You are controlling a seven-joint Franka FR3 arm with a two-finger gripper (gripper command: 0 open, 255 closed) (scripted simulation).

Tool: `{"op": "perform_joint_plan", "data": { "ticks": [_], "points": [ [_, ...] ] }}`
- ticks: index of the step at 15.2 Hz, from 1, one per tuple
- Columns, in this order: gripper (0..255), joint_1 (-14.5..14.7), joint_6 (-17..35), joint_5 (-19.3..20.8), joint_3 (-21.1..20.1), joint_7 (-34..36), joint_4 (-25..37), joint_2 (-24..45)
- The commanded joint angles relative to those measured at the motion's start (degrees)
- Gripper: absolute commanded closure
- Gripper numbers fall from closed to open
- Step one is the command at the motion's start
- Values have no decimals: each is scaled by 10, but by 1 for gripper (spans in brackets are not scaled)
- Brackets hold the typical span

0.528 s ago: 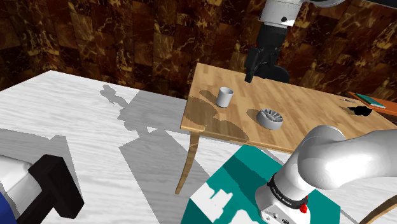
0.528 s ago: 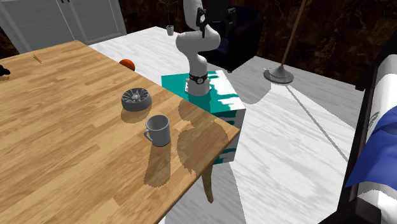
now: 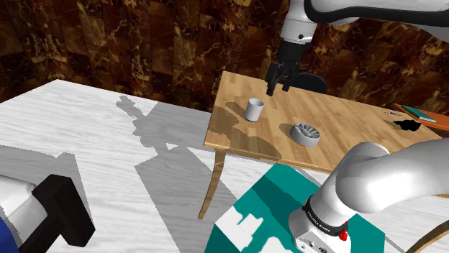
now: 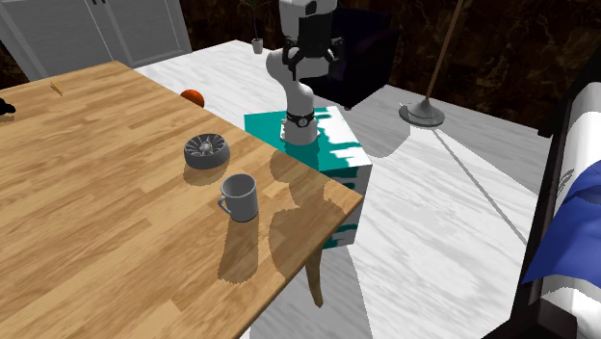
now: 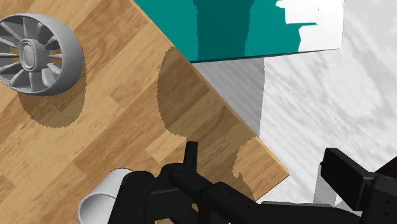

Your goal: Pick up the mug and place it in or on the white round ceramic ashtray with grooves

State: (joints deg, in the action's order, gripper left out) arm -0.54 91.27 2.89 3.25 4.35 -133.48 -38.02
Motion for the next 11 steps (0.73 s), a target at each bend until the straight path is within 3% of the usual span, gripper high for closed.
{"op": "perform_joint_plan", "data": {
  "ticks": [1,11],
  "points": [
    [0,-5,37,10,12,-13,-12,23],
    [0,-28,185,40,74,-77,17,192]
  ]
}}
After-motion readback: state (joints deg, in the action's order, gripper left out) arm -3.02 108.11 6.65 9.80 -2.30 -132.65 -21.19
